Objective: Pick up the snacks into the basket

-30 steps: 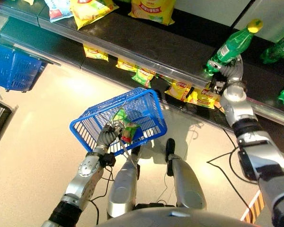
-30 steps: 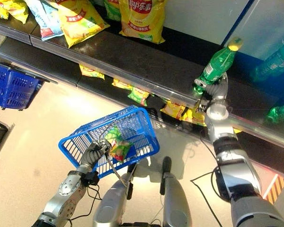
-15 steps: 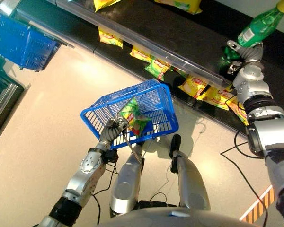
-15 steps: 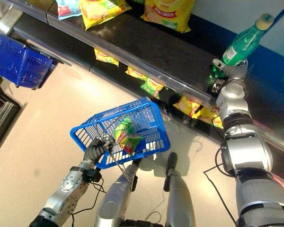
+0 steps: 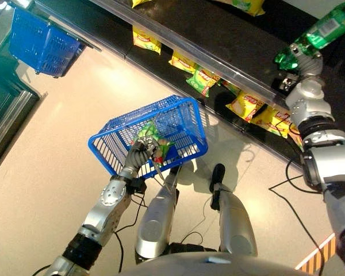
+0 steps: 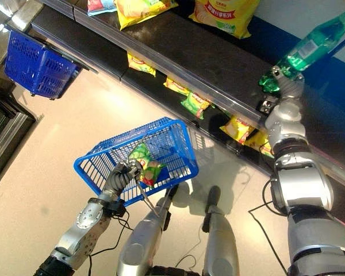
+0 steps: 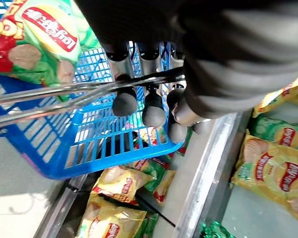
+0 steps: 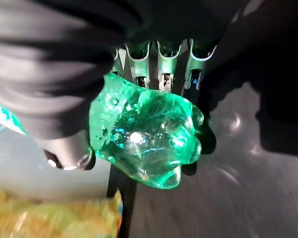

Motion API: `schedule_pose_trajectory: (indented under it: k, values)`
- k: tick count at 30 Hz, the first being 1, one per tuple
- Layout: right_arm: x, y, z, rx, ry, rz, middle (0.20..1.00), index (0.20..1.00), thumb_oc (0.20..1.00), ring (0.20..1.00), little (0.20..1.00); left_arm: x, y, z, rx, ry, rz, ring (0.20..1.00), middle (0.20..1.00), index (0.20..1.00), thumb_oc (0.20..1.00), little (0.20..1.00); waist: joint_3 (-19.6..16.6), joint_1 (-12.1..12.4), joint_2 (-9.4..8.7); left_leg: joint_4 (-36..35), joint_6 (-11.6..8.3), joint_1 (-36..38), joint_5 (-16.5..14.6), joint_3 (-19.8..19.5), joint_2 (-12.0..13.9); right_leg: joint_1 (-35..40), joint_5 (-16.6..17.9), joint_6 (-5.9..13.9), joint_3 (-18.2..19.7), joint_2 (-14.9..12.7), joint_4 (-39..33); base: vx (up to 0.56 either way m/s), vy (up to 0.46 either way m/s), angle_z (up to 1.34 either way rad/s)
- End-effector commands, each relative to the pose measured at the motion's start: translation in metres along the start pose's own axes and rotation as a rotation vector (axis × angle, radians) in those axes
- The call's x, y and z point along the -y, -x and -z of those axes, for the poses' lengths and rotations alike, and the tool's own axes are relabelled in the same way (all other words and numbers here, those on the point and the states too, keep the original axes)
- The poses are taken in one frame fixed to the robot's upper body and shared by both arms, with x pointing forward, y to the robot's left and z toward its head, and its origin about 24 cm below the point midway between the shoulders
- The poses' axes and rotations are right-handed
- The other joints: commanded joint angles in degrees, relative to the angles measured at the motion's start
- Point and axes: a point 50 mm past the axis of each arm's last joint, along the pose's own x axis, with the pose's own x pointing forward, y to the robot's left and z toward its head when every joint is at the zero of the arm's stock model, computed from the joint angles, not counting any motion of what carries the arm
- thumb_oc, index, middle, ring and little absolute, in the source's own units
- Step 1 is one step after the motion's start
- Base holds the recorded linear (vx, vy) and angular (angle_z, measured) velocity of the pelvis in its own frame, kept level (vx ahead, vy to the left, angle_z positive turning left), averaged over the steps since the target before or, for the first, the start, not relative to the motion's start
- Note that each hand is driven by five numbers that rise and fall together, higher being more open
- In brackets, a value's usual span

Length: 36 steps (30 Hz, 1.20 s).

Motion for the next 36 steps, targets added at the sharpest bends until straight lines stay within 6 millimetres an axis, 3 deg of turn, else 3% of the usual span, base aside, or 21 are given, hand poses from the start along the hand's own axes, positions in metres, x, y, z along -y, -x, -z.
schedule_pose_trajectory:
  k: [1,6,7,9,11,14,16,20,22,30,31,36]
  values:
    - [-0.009,0.011,-0.014,0.170,-0.037,-0.075,0.200,0.200,0.200,0.200,0.200,0.007,0.009,-0.038,0.212,0.024,0.039,0.200,0.200,0.200,0.200,0.200,-6.4,-0.1,-2.80,2.3,1.94,0.6,-5.5,3.4,-4.1,0.2,-0.5,5.09,3.2,-0.6,-2.9,0.05,-0.013,-0.01]
    - [-0.009,0.035,0.001,0.234,-0.035,-0.136,0.200,0.200,0.200,0.200,0.200,0.000,0.009,-0.034,0.202,0.041,-0.004,0.200,0.200,0.200,0.200,0.200,-8.2,-1.2,-3.61,1.8,1.98,2.8,-5.9,3.5,-3.6,2.7,-0.9,5.12,3.5,-0.4,-4.1,0.05,-0.020,-0.03]
    - [-0.009,0.045,0.006,0.250,-0.049,-0.159,0.200,0.200,0.200,0.200,0.200,-0.002,0.010,-0.033,0.200,0.047,-0.021,0.200,0.200,0.200,0.200,0.200,-8.7,-1.6,-3.87,1.5,1.98,3.4,-6.0,3.5,-3.5,3.5,-1.0,5.10,3.5,-0.4,-4.6,0.11,-0.034,-0.03]
    - [0.011,0.087,0.032,0.276,-0.053,-0.224,0.200,0.200,0.200,0.200,0.200,-0.017,0.015,-0.026,0.186,0.087,-0.112,0.200,0.200,0.200,0.200,0.200,-11.8,-3.7,-5.10,0.0,1.92,6.2,-6.3,3.8,-2.5,6.8,-1.2,5.10,3.7,-0.4,-7.3,0.16,-0.053,-0.05]
    - [0.012,0.088,0.034,0.272,-0.052,-0.223,0.200,0.200,0.200,0.200,0.200,-0.017,0.015,-0.025,0.182,0.087,-0.111,0.200,0.200,0.200,0.200,0.200,-11.9,-3.7,-5.13,-0.1,1.92,6.4,-6.3,3.8,-2.5,7.1,-1.2,5.10,3.6,-0.4,-7.4,0.05,-0.018,-0.05]
    - [0.027,0.133,0.056,0.243,-0.015,-0.352,0.200,0.200,0.200,0.200,0.200,-0.030,0.019,-0.025,0.195,0.104,-0.194,0.200,0.200,0.200,0.200,0.200,-15.6,-5.6,-6.25,-2.1,1.94,10.1,-6.6,4.7,-1.3,10.5,-0.8,5.38,4.3,-0.2,-10.1,0.13,-0.036,-0.08]
    - [0.028,0.134,0.057,0.241,-0.014,-0.352,0.200,0.200,0.200,0.200,0.200,-0.030,0.020,-0.025,0.193,0.104,-0.194,0.200,0.200,0.200,0.200,0.200,-15.6,-5.5,-6.25,-2.3,1.94,10.4,-6.6,4.7,-1.3,10.7,-0.7,5.38,4.4,-0.1,-10.2,0.07,-0.010,-0.23]
    - [0.034,0.163,0.082,0.149,0.091,-0.481,0.200,0.200,0.200,0.200,0.200,-0.029,0.017,-0.029,0.222,0.095,-0.174,0.200,0.200,0.200,0.200,0.200,-18.8,-6.3,-6.35,-4.8,1.88,13.6,-6.3,5.7,-0.5,13.5,-0.7,5.54,4.5,-0.1,-11.6,0.10,0.001,-0.17]
    - [0.029,0.174,0.099,0.075,0.110,-0.550,0.200,0.200,0.200,0.200,0.200,-0.026,0.012,-0.035,0.251,0.095,-0.152,0.200,0.200,0.200,0.200,0.200,-19.7,-6.8,-6.23,-5.9,1.79,14.5,-6.0,6.0,-0.3,14.0,-0.6,5.66,4.5,-0.1,-11.9,0.04,0.017,-0.12]
    - [0.012,0.197,0.136,-0.069,0.271,-0.758,0.200,0.200,0.200,0.200,0.200,-0.011,-0.008,-0.054,0.334,0.101,-0.064,0.200,0.200,0.200,0.200,0.200,-21.3,-7.3,-5.76,-7.7,1.82,16.6,-5.6,6.4,0.2,15.1,-0.8,5.89,4.5,-0.3,-11.6,0.02,0.010,-0.01]
    - [0.002,0.202,0.145,-0.082,0.366,-0.859,0.200,0.200,0.200,0.200,0.200,0.001,-0.015,-0.063,0.363,0.098,0.002,0.200,0.200,0.200,0.200,0.200,-21.3,-7.1,-5.49,-7.6,1.85,16.8,-5.7,6.0,0.0,15.3,-1.1,5.92,4.2,-0.5,-11.1,0.03,0.002,0.03]
    - [-0.029,0.206,0.160,-0.079,0.489,-1.017,0.200,0.200,0.200,0.200,0.200,0.028,-0.027,-0.076,0.402,0.127,0.132,0.200,0.200,0.200,0.200,0.200,-20.2,-6.4,-4.90,-7.3,1.74,16.1,-5.5,4.8,-0.2,14.9,-1.5,6.15,2.9,-1.0,-10.2,0.00,0.001,0.08]
